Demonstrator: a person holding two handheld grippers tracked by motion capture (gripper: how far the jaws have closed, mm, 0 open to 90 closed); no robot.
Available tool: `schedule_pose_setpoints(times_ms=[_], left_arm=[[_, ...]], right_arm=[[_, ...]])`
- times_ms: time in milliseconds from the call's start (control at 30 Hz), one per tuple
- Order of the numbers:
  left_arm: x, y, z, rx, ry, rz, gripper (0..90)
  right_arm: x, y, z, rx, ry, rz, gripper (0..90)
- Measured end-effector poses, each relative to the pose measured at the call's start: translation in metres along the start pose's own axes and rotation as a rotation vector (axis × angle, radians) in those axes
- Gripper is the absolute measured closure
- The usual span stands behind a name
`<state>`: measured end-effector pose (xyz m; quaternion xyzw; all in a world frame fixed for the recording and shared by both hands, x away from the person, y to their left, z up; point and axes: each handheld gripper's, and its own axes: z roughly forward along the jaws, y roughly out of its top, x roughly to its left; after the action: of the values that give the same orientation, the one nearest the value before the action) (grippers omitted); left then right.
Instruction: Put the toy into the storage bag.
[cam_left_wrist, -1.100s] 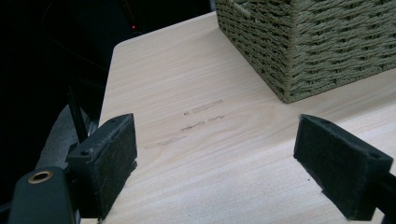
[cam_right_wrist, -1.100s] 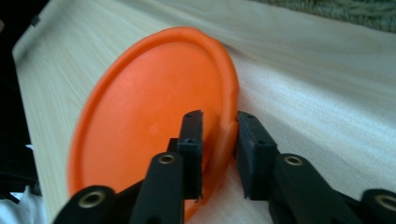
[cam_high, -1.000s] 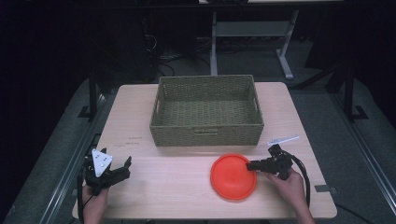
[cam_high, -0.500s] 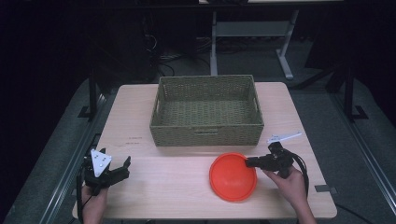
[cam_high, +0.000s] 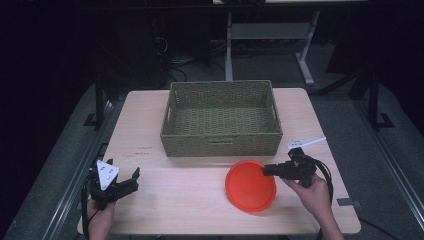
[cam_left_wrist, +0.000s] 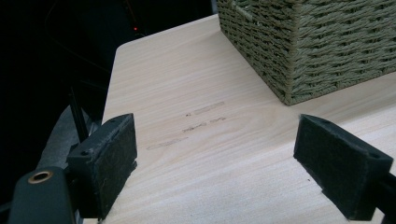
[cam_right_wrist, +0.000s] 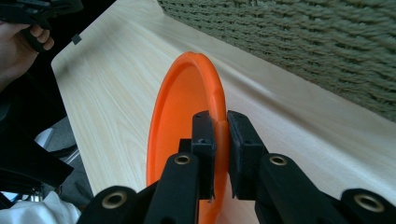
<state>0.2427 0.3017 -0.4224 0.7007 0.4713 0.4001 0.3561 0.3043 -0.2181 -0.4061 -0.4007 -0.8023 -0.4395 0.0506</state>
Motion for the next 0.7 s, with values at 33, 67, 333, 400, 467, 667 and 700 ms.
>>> schedule_pose_setpoints(times_ms=[33, 67, 333, 400, 467, 667, 700], left_arm=[[0.0, 0.0, 0.0, -0.001, 0.001, -0.002, 12.8], [0.0, 0.0, 0.0, -0.001, 0.002, -0.002, 12.8], [0.0, 0.0, 0.0, -0.001, 0.003, -0.001, 12.8], [0.0, 0.0, 0.0, -0.001, 0.003, -0.002, 12.8], [0.001, 0.0, 0.0, 0.0, 0.001, -0.004, 12.8], [0.001, 0.0, 0.0, 0.007, -0.001, 0.001, 12.8], [0.002, 0.0, 0.0, 0.006, -0.002, 0.001, 12.8]], right_arm=[[0.0, 0.001, -0.001, 0.0, -0.003, -0.004, 81.8], [0.0, 0.002, -0.002, 0.0, 0.002, -0.003, 81.7], [0.004, 0.01, -0.009, -0.012, 0.01, -0.015, 81.7], [0.006, 0.012, -0.011, -0.015, 0.008, -0.018, 81.7], [0.007, 0.016, -0.013, -0.019, 0.012, -0.02, 81.7], [0.012, 0.027, -0.013, -0.004, 0.008, -0.043, 81.7], [0.013, 0.03, -0.013, -0.003, 0.012, -0.047, 81.7]])
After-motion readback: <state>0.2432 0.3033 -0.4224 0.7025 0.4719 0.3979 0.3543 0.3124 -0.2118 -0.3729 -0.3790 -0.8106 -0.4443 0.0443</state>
